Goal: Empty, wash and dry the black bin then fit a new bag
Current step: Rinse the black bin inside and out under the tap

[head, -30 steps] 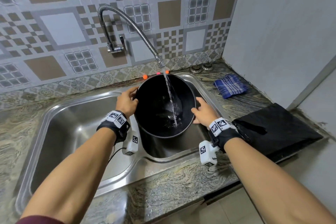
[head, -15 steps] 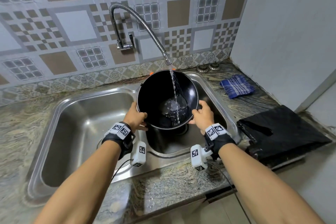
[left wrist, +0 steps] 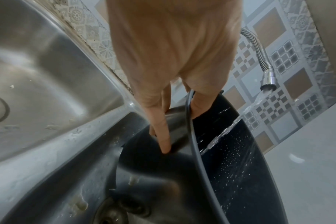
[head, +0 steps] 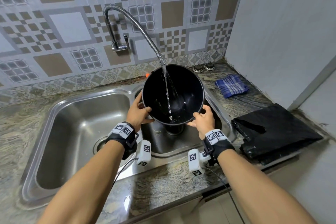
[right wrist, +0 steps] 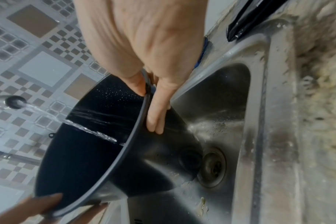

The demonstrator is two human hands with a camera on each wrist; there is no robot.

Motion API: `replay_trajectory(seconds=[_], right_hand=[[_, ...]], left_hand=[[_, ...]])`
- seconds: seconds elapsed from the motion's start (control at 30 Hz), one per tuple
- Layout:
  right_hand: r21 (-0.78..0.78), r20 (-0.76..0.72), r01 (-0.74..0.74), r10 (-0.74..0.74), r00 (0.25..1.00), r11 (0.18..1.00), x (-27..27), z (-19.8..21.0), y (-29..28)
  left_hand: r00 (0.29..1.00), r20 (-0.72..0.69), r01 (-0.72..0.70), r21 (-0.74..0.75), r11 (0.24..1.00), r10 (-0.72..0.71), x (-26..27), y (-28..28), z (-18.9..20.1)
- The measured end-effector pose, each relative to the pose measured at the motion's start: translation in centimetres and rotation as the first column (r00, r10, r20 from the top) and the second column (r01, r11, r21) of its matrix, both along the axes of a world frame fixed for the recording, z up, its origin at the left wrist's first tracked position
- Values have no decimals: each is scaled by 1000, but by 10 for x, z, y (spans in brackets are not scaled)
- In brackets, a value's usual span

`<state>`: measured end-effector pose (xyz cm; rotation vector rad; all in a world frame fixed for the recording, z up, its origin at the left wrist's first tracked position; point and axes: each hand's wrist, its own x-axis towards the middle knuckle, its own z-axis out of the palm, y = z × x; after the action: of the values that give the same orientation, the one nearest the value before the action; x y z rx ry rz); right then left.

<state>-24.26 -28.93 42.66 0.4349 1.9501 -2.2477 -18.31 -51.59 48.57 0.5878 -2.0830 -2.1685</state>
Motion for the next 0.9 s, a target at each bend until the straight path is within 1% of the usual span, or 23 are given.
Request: replay_trajectory(seconds=[0.07, 0.17, 0.23, 0.3, 0.37, 0.4, 0.47, 0.57, 0.6, 0.7, 0.77, 0.8, 0.83, 0.9], right_hand=[[-31, 19, -5, 5, 1000, 1000, 0, -3, -3], [-70, 61, -53, 57, 997, 996, 5, -9, -4], [-43, 92, -141, 145, 985, 989, 4, -9, 0], [51, 139, -268, 259, 956, 962, -3, -3, 6], [215, 200, -365, 325, 924, 906, -11, 6, 12], [285, 219, -376, 322, 921, 882, -13, 13, 13], [393, 207, -357, 296, 932, 848, -19, 22, 16], [573, 113, -298, 286, 952, 764, -29, 32, 17], [581, 94, -294, 296, 950, 759, -30, 33, 16], [483, 103, -356, 352, 931, 800, -28, 32, 11], [473, 78, -344, 351, 933, 811, -22, 29, 7], [458, 72, -323, 328, 942, 828, -19, 26, 6], [425, 77, -295, 291, 954, 856, -18, 22, 4], [327, 96, -228, 208, 973, 917, -15, 14, 1]], left_hand=[[999, -28, -30, -9, 1000, 30, -3, -1, 4], [998, -46, -56, -63, 996, 53, -7, -2, 6], [996, -60, -73, -123, 990, 66, -10, -2, 9], [995, -66, -92, -219, 971, 80, -14, -4, 13], [992, -79, -115, -325, 939, 94, -19, -10, 17], [992, -84, -117, -370, 922, 93, -22, -13, 20], [995, -73, -90, -435, 896, 65, -28, -21, 23], [999, -51, -33, -527, 849, 7, -31, -27, 32], [998, -59, -28, -568, 822, -7, -33, -29, 36], [994, -92, -26, -703, 710, -55, -39, -34, 51], [991, -114, -41, -749, 661, -69, -43, -37, 57], [989, -131, -54, -751, 658, -69, -44, -37, 57], [986, -152, -68, -733, 677, -65, -45, -37, 57], [977, -205, -89, -629, 772, -54, -42, -31, 52]])
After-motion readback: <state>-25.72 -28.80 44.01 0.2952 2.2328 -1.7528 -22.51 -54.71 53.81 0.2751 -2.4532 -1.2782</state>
